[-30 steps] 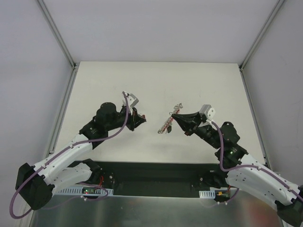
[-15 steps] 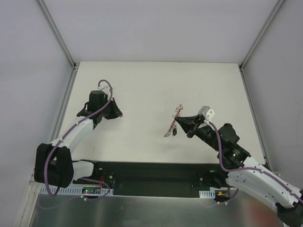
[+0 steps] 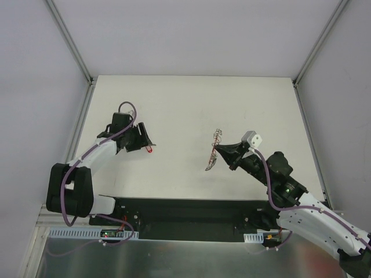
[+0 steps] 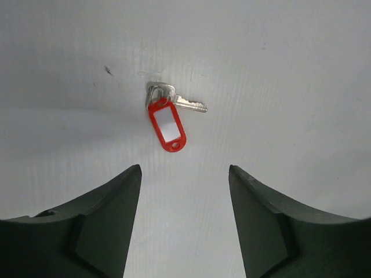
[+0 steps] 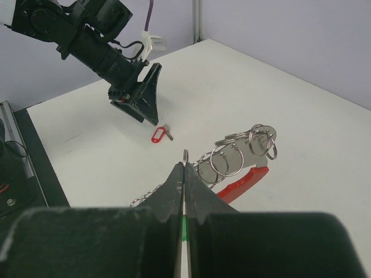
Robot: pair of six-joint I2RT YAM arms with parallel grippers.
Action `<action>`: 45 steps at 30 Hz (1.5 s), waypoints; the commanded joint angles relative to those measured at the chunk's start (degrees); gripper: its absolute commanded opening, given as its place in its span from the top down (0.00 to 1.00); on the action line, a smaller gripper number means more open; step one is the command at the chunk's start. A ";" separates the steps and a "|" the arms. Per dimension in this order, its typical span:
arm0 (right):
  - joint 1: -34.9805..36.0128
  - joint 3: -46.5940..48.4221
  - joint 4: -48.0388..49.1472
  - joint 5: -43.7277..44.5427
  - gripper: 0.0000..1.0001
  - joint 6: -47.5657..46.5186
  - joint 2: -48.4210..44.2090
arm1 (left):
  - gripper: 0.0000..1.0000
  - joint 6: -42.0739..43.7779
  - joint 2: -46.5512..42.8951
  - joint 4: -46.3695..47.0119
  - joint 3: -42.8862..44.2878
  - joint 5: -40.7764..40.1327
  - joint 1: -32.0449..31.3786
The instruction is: Remove the keys from the keyring
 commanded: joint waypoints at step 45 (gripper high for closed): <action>-7.15 4.95 -5.28 26.75 0.99 12.56 19.33 | 0.29 19.83 -15.02 4.93 10.43 0.38 -34.77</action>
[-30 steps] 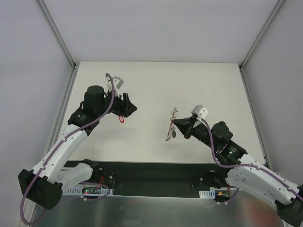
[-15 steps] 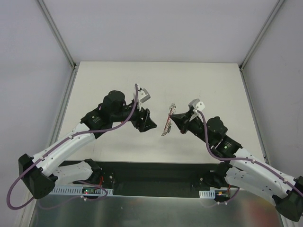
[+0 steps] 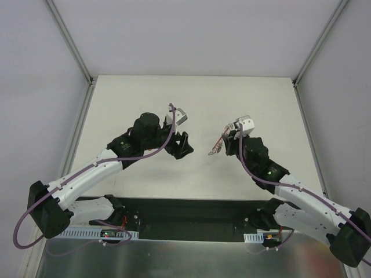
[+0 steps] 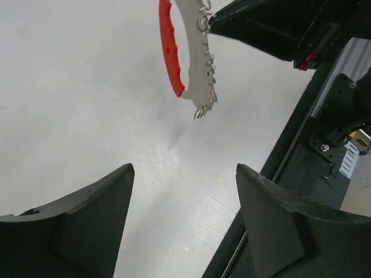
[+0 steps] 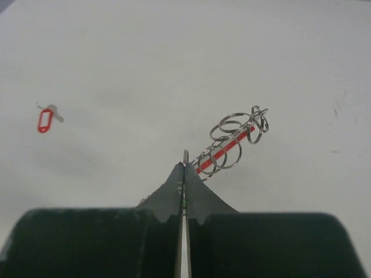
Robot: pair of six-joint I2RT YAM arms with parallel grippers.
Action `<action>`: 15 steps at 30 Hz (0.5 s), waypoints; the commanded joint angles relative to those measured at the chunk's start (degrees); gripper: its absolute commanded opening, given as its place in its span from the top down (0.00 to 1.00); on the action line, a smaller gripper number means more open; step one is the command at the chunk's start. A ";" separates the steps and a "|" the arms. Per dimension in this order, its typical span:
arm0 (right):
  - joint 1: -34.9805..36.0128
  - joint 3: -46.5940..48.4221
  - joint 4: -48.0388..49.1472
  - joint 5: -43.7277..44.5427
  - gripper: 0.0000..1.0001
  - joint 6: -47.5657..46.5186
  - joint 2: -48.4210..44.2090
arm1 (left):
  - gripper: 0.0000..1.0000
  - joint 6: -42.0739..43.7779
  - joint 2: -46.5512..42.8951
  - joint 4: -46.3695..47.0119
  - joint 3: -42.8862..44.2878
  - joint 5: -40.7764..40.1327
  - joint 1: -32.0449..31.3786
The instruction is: Remove the keys from the keyring
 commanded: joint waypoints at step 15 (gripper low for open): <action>-15.92 3.58 -7.59 0.84 0.96 10.29 21.80 | 0.07 4.19 -9.64 -1.32 -4.23 -9.79 -0.39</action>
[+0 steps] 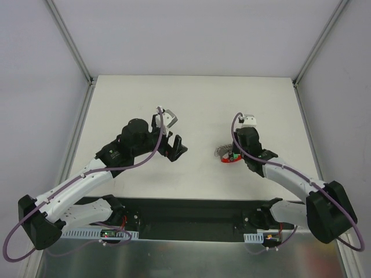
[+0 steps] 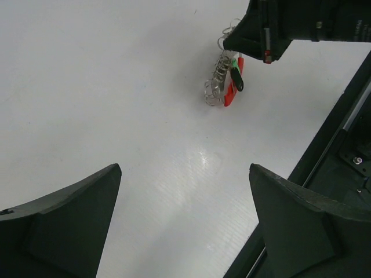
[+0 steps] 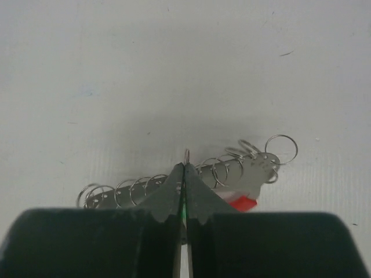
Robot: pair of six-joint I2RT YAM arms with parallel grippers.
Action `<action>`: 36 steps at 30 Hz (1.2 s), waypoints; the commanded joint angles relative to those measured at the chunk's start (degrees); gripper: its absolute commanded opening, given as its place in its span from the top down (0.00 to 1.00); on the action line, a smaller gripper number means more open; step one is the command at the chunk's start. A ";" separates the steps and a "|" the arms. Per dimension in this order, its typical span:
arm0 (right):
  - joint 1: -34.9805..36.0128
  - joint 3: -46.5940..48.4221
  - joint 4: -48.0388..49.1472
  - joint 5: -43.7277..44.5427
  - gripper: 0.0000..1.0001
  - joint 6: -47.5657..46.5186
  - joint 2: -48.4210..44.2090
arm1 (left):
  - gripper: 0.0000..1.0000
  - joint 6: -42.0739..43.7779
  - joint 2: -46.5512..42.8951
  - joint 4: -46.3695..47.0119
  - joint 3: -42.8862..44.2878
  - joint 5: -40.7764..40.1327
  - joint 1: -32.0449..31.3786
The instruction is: Remove the keys from the keyring
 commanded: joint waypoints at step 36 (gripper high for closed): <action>-2.71 15.89 -43.75 -14.90 0.04 6.27 -43.50 | 0.01 4.06 -10.77 -3.94 0.27 -5.07 -0.50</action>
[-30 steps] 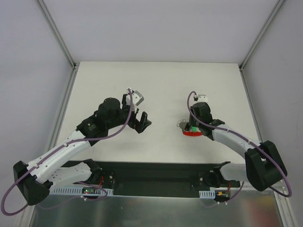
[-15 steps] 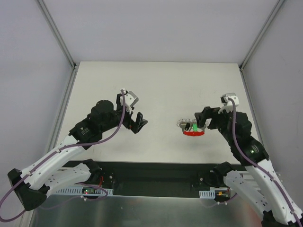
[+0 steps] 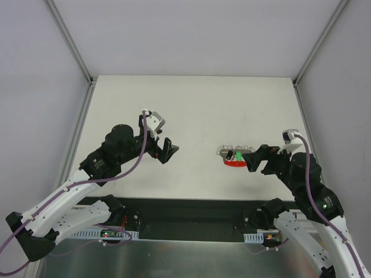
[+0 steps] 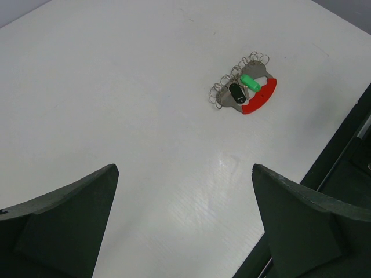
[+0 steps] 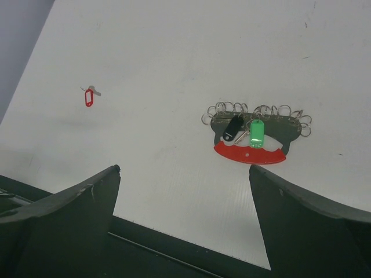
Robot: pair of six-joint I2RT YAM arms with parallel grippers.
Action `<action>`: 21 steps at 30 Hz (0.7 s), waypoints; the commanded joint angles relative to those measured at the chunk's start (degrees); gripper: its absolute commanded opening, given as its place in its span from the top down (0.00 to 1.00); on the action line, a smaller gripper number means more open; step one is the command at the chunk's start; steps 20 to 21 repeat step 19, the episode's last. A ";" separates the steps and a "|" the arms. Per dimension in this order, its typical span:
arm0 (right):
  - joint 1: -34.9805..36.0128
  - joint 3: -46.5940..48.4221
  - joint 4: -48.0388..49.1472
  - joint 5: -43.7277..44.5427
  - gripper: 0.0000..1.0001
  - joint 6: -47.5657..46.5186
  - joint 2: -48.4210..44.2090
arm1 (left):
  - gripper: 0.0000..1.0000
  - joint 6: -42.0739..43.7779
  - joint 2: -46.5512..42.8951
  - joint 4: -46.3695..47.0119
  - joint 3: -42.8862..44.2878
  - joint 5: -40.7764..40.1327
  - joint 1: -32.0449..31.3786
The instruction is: Remove the keys from the keyring
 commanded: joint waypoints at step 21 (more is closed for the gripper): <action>-0.06 2.99 -1.25 2.47 0.04 0.32 -4.96 | 0.01 0.69 -0.60 0.94 0.01 0.71 -0.48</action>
